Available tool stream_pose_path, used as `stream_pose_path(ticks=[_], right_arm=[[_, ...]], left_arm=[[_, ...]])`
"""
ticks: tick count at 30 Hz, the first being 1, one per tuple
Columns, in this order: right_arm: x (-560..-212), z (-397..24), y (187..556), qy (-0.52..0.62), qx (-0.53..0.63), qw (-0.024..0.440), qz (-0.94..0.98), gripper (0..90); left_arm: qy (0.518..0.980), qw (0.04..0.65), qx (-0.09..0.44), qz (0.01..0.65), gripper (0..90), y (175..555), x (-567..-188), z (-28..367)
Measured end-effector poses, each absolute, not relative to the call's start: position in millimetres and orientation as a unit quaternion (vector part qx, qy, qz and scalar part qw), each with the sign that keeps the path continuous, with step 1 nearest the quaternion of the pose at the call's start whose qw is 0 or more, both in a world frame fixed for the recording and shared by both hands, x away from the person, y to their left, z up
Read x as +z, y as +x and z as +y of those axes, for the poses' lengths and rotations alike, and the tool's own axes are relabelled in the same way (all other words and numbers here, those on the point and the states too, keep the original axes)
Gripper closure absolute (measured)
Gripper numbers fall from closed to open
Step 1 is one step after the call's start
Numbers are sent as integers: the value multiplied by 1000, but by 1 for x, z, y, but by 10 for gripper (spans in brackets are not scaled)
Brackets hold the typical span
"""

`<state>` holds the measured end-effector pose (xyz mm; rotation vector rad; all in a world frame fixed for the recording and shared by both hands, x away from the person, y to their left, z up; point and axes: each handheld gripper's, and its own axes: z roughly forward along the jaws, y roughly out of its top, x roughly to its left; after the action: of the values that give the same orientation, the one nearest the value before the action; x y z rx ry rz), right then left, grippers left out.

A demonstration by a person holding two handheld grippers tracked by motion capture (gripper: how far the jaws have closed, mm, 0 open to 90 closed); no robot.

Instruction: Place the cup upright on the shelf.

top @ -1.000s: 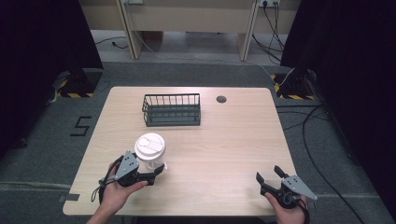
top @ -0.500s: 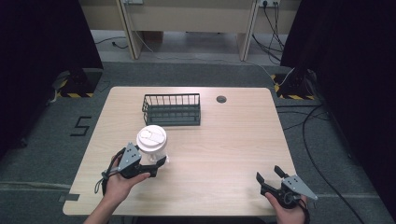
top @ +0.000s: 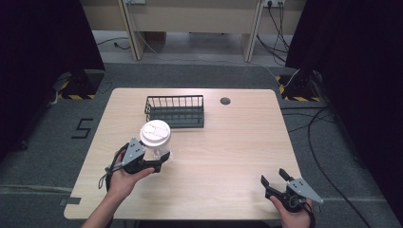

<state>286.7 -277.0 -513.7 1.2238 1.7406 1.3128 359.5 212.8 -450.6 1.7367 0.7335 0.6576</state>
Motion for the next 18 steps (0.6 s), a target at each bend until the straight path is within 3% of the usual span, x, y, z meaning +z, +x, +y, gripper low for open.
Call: stream_pose_path(ticks=[18], right_arm=[[-514,-277,287,466,499,313,660,230]], left_arm=[[729,539,285,311,179,380,-441,211]])
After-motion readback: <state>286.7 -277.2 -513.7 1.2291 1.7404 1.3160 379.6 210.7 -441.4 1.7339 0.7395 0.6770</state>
